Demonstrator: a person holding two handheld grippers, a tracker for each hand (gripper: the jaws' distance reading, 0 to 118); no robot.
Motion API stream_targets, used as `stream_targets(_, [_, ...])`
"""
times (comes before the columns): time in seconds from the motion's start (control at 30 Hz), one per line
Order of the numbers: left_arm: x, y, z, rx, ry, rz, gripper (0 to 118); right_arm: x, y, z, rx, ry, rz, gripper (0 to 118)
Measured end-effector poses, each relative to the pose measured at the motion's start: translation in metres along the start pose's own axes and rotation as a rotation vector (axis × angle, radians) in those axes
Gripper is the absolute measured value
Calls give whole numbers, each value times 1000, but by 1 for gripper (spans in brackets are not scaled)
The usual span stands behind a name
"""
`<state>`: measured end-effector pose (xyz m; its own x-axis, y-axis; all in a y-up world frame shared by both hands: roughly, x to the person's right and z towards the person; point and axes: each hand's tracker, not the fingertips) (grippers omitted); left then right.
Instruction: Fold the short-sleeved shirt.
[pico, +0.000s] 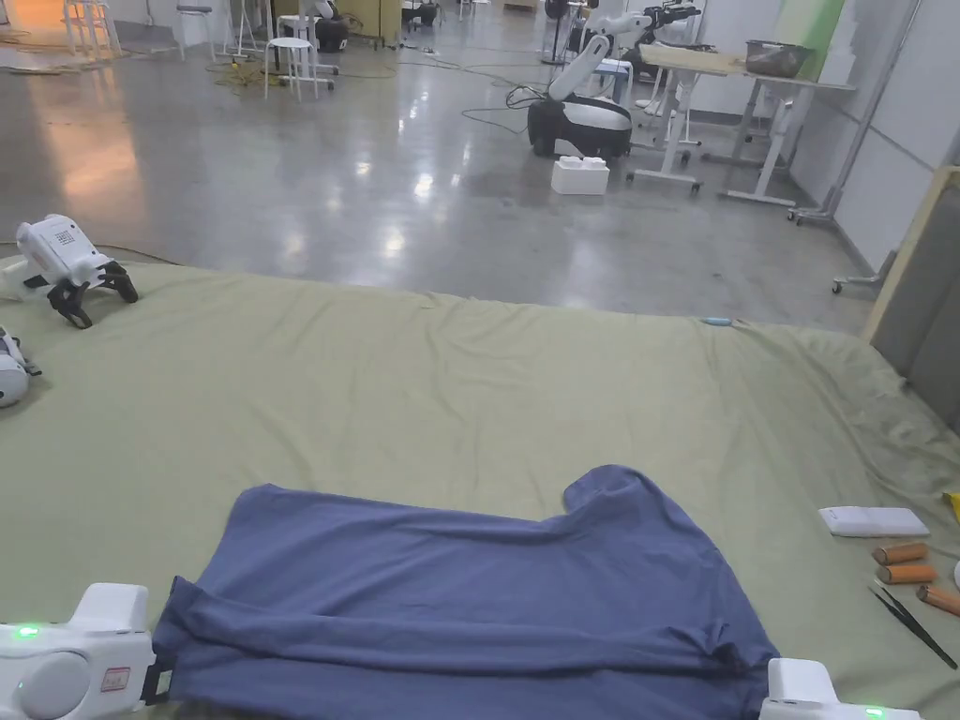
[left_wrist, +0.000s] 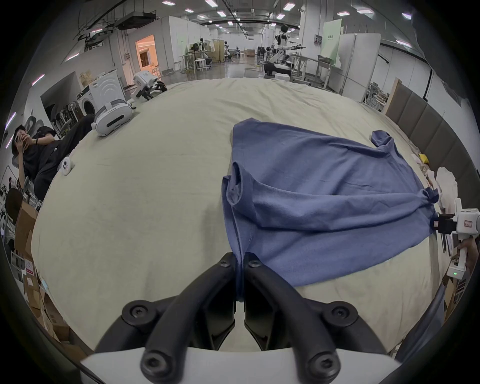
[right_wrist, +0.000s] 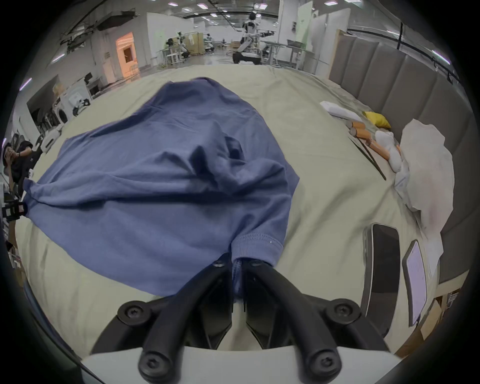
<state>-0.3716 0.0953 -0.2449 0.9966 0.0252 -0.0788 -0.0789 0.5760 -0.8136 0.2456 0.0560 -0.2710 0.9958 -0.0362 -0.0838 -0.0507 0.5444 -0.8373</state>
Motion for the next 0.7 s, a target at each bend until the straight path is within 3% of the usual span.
stream_targets(0.07, [0,3,13,25,-8,-4,0,-18,-8,19,68,-78,86,4])
stream_targets(0.4, [-4,-8,101,70,-9,-49,0,-35,-11,132,101,-118,173,4])
stream_targets(0.7, [-27,-100,73,-84,2,-33,0,-53,-105,113,-64,-119,218,4])
